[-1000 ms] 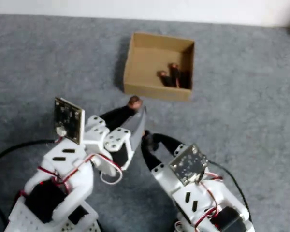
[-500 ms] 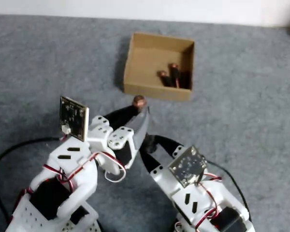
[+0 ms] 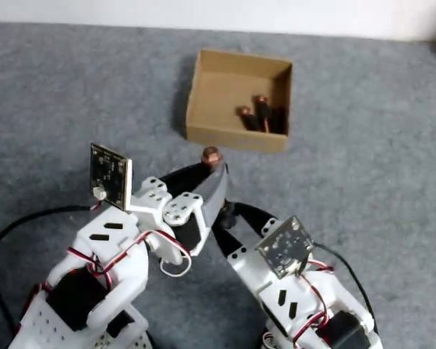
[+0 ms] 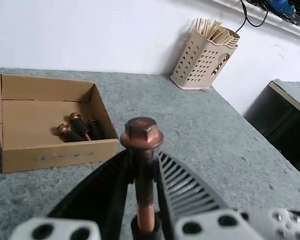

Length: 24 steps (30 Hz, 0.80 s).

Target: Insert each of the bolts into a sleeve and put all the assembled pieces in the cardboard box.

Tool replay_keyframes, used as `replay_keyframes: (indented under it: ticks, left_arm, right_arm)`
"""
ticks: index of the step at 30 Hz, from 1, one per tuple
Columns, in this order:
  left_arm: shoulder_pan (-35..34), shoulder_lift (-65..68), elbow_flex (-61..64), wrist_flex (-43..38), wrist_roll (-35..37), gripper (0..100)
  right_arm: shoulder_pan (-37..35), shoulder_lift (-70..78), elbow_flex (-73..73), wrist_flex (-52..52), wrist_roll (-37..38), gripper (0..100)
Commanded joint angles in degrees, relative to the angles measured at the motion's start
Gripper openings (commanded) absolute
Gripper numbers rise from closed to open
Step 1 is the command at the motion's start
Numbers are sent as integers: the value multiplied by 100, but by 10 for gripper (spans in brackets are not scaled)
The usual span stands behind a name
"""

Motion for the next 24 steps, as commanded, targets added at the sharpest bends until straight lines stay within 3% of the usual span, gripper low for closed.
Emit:
replay_keyframes:
  ticks: [1,9,15,21,24]
  left_arm:
    - [207,4,66,62,26,6]
    - [453,4,1112,26,-26,6]
    - [444,4,1033,53,-26,12]
    - [435,40,884,580,-281,213]
    - [251,13,646,1020,-510,220]
  right_arm:
    - [470,-66,-101,-409,-132,6]
    - [637,-66,-66,-576,-334,6]
    - [637,-66,-48,-567,-334,6]
    - [637,-66,-48,-453,-334,6]
    - [637,-66,-48,-444,-334,6]
